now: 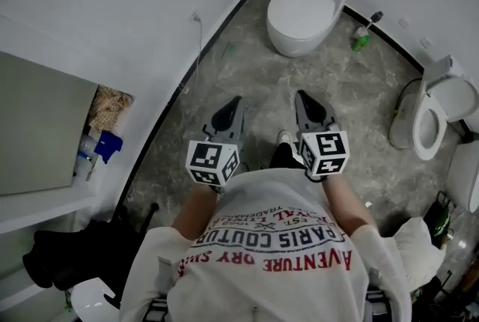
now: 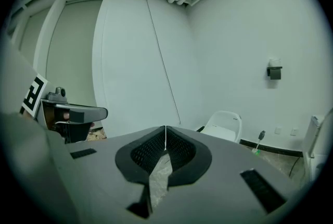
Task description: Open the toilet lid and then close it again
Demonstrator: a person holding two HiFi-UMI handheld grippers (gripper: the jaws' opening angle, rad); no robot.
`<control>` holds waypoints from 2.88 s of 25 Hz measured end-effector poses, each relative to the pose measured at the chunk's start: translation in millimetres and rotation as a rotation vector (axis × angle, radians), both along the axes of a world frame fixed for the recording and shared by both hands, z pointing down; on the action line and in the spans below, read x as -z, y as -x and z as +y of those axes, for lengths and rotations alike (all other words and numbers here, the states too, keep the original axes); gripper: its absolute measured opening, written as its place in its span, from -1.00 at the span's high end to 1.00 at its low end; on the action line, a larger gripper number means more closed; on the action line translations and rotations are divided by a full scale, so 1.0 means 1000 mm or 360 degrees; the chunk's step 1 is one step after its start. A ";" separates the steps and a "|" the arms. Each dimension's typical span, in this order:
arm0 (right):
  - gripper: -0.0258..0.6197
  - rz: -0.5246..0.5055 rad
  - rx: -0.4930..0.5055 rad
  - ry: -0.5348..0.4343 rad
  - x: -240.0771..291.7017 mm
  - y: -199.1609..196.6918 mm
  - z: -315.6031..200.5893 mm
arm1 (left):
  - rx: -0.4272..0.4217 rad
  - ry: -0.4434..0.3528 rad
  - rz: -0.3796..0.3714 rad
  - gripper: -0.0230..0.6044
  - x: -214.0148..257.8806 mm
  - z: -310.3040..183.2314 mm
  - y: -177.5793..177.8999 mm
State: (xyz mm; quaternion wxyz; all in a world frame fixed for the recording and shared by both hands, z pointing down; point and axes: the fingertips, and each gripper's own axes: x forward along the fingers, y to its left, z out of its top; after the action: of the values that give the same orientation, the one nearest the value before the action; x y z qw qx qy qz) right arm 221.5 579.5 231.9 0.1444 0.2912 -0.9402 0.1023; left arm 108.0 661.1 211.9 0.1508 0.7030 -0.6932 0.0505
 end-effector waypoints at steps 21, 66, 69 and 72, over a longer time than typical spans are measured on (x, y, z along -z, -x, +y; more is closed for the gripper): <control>0.87 0.0072 -0.0036 0.0072 -0.040 0.053 -0.252 | -0.0106 0.0080 -0.0037 0.90 -0.028 -0.276 0.057; 0.87 0.0313 -0.0502 0.0429 -0.397 0.172 -0.515 | -0.1169 0.0431 0.0015 0.90 -0.404 -0.589 0.145; 0.87 0.0429 -0.0413 0.0349 -0.430 0.173 -0.505 | -0.1304 0.0443 -0.0180 0.90 -0.441 -0.578 0.138; 0.87 0.0540 -0.0313 0.0278 -0.461 0.177 -0.491 | -0.1409 0.0443 -0.0431 0.90 -0.478 -0.564 0.135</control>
State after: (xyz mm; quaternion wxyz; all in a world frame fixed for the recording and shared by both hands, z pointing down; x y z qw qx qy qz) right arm 44.7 88.2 693.1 0.3145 0.3808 -0.8571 0.1467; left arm -26.9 97.1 690.2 0.1159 0.8908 -0.3273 0.2932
